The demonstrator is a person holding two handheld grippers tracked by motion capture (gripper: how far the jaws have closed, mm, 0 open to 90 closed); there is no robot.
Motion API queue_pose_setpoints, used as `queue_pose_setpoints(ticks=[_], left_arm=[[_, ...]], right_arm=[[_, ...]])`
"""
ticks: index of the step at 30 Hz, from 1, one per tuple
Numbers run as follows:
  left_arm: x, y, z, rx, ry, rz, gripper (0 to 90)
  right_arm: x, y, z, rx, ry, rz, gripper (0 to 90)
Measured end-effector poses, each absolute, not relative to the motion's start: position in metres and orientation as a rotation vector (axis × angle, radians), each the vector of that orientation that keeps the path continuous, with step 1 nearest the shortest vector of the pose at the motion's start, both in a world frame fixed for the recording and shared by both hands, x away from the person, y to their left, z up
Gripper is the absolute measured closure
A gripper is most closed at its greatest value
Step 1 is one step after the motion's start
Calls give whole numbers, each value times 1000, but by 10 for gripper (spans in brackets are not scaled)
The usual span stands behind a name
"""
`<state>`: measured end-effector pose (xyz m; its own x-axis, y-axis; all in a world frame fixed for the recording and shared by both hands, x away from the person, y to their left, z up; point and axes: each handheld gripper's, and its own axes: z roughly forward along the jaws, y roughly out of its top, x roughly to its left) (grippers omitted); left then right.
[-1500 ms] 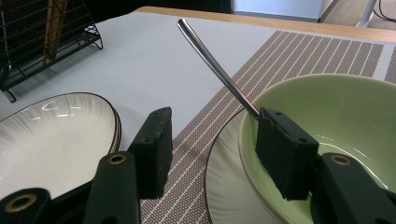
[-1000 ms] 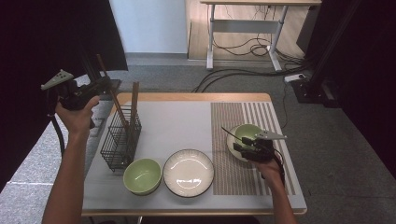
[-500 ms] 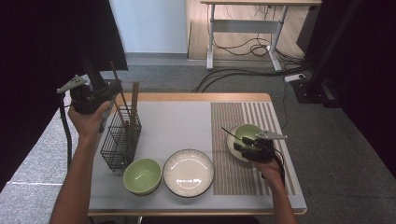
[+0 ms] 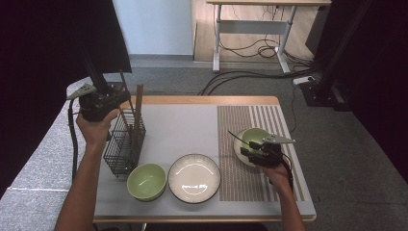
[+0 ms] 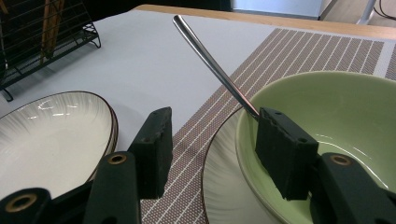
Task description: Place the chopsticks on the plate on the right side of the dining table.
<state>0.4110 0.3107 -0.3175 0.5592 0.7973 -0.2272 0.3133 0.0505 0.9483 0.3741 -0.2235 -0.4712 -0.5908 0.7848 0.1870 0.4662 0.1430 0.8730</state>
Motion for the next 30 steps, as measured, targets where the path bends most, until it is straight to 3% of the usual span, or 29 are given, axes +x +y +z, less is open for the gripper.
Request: queue_pose_setpoints(ticks=[30], left_arm=[[408, 284, -335, 1578, 950, 434, 854]], right_arm=[[371, -211, -465, 1170, 2119, 1451, 475]])
